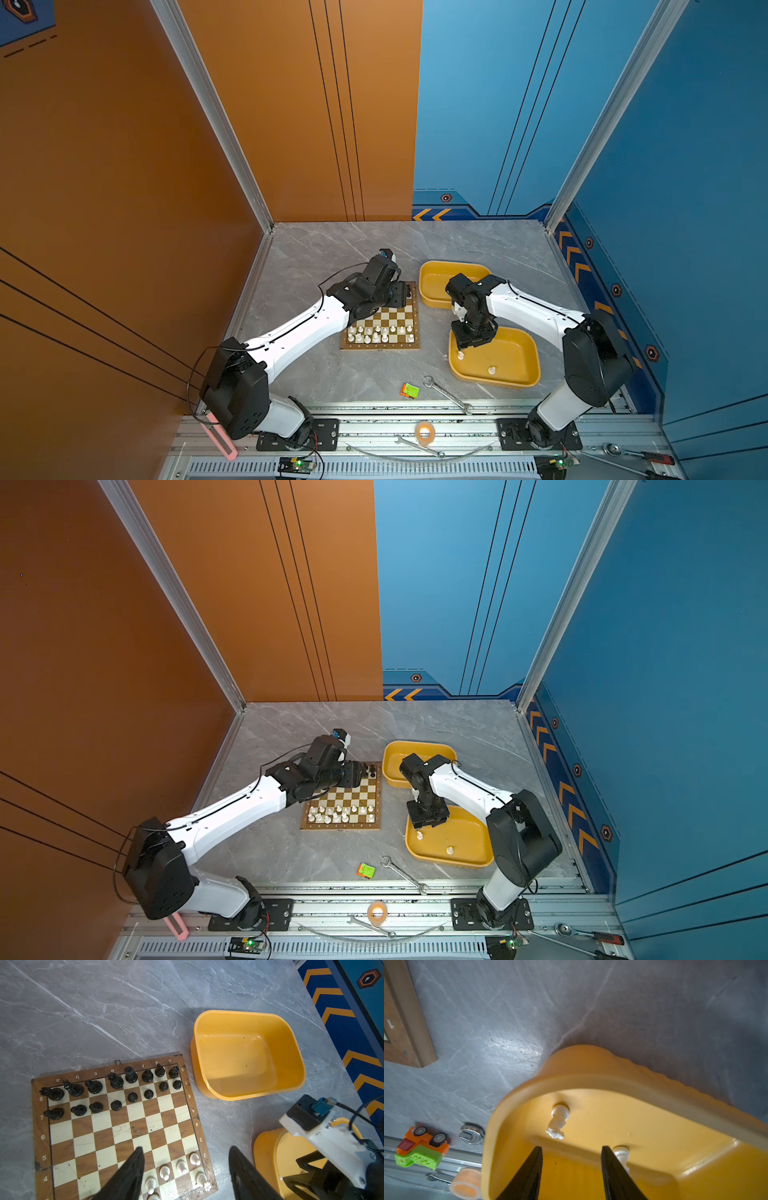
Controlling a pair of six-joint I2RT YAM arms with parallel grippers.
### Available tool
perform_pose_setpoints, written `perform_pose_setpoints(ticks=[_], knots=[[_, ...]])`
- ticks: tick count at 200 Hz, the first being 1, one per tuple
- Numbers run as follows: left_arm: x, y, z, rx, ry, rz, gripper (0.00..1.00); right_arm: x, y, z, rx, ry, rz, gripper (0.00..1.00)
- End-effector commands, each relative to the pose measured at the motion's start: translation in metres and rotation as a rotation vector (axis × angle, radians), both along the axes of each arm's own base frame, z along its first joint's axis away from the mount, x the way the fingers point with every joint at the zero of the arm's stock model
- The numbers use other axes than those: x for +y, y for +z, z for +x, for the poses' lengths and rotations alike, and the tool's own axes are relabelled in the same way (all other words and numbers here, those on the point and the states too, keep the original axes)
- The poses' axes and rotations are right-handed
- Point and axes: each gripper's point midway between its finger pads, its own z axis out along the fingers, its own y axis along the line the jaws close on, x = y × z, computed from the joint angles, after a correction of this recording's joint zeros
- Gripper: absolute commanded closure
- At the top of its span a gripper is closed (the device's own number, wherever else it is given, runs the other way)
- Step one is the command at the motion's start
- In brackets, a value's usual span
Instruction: Set up the chess pieces on the board
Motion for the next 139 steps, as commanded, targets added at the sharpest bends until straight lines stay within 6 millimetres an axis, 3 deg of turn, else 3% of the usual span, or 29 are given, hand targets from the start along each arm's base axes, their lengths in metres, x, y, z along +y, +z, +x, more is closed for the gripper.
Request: perform_pose_setpoints(ticks=[1, 72, 139], knots=[[0.005, 0.009, -0.002, -0.019, 0.038, 0.010, 0.34, 0.005, -0.010, -0.004, 0.006, 0.032, 0.012, 0.57], [0.012, 0.011, -0.011, -0.034, 0.074, 0.028, 0.34, 0.010, -0.023, -0.011, 0.027, 0.062, 0.018, 0.68], [0.012, 0.012, -0.015, -0.043, 0.083, 0.043, 0.34, 0.007, -0.031, -0.010, 0.029, 0.076, -0.015, 0.85]])
